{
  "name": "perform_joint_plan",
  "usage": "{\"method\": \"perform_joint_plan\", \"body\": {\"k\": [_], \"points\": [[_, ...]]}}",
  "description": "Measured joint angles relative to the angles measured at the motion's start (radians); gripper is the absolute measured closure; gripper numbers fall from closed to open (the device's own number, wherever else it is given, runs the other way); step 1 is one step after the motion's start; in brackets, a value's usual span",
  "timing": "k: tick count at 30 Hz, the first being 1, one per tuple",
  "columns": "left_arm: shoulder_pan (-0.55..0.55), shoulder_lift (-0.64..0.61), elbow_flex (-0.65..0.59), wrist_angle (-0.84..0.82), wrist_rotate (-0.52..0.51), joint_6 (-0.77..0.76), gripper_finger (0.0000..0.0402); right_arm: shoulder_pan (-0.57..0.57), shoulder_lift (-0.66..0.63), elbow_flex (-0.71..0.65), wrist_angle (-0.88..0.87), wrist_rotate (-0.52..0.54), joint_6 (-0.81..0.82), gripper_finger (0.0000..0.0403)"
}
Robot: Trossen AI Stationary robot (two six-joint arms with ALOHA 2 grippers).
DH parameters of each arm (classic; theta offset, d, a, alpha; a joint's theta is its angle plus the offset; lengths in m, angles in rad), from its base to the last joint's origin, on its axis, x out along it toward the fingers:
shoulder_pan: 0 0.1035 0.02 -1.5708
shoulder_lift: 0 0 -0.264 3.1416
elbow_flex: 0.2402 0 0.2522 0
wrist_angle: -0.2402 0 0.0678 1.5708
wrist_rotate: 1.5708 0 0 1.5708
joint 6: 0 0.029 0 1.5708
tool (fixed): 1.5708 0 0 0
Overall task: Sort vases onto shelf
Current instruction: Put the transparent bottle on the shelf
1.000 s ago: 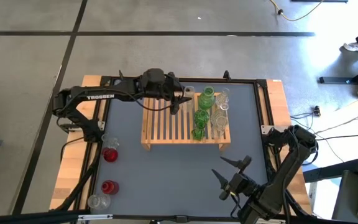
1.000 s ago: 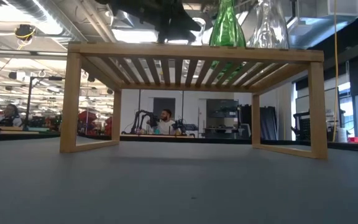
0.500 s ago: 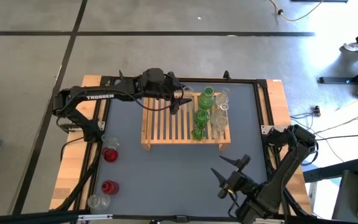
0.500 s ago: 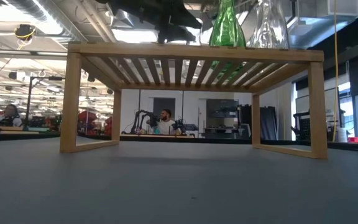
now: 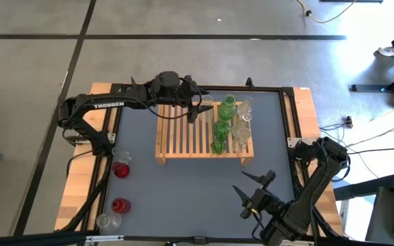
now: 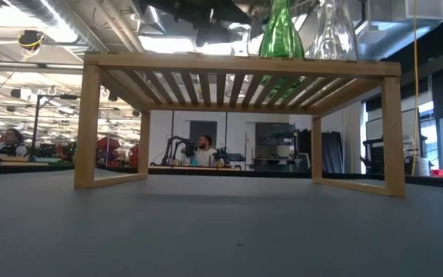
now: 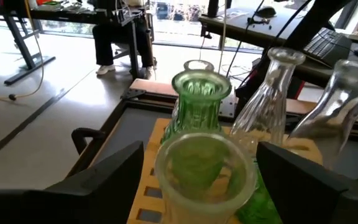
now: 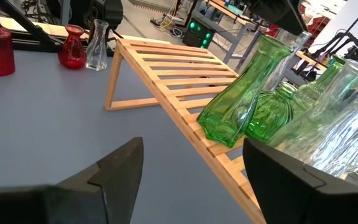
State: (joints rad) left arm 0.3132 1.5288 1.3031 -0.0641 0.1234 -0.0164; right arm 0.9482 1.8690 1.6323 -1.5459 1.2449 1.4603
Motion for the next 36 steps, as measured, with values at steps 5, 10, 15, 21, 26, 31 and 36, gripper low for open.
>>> {"method": "perform_joint_plan", "body": {"k": [5, 10, 15, 21, 26, 31, 36], "points": [[-0.007, 0.0, 0.07, -0.076, -0.001, 0.018, 0.0094, 0.0, 0.0, 0.0, 0.0, -0.008, -0.002, 0.0139], [-0.016, 0.0, 0.155, -0.186, -0.001, 0.052, 0.0094, 0.0, 0.0, 0.0, 0.006, -0.021, -0.001, 0.0139], [-0.058, -0.049, 0.157, -0.25, -0.004, 0.105, 0.0098, -0.007, 0.0, 0.0, 0.01, -0.085, 0.001, 0.0139], [-0.13, -0.225, -0.026, -0.197, -0.033, 0.097, 0.0099, -0.006, 0.0, 0.0, 0.012, -0.114, 0.032, 0.0139], [-0.227, -0.375, -0.241, -0.09, -0.053, 0.048, 0.0099, -0.006, 0.0, 0.001, 0.013, -0.185, 0.039, 0.0139], [-0.353, -0.481, -0.408, 0.023, -0.059, 0.031, 0.0099, -0.006, 0.0, 0.001, 0.039, -0.268, 0.039, 0.0139], [-0.461, -0.525, -0.512, 0.068, -0.176, 0.023, 0.0099, -0.005, 0.0, 0.001, 0.088, -0.27, 0.028, 0.0139]]}}
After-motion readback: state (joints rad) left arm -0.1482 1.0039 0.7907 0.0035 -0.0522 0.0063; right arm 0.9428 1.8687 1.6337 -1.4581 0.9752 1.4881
